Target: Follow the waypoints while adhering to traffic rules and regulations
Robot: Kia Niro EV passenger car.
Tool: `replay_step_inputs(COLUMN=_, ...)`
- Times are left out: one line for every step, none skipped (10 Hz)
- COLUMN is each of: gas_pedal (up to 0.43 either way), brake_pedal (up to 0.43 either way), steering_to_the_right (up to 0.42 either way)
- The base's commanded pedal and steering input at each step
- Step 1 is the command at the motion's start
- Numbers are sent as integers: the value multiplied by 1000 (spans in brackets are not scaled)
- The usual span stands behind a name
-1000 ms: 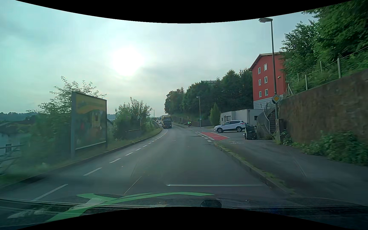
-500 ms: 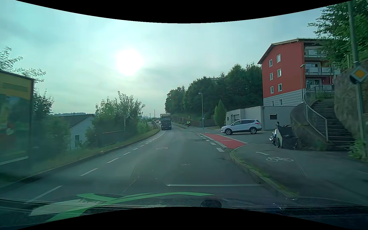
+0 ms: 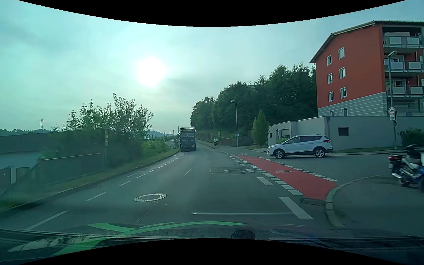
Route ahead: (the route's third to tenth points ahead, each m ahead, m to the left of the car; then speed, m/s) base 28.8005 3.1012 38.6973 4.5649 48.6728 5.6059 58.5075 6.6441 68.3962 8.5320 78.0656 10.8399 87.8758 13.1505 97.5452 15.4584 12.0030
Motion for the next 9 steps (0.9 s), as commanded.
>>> replay_step_inputs(gas_pedal=87, brake_pedal=0, steering_to_the_right=-16)
replay_step_inputs(gas_pedal=87, brake_pedal=0, steering_to_the_right=-16)
replay_step_inputs(gas_pedal=87, brake_pedal=0, steering_to_the_right=-16)
replay_step_inputs(gas_pedal=87, brake_pedal=0, steering_to_the_right=-17)
replay_step_inputs(gas_pedal=87, brake_pedal=0, steering_to_the_right=-19)
replay_step_inputs(gas_pedal=87, brake_pedal=0, steering_to_the_right=-21)
replay_step_inputs(gas_pedal=87, brake_pedal=0, steering_to_the_right=-23)
replay_step_inputs(gas_pedal=87, brake_pedal=0, steering_to_the_right=-25)
replay_step_inputs(gas_pedal=87, brake_pedal=0, steering_to_the_right=-26)
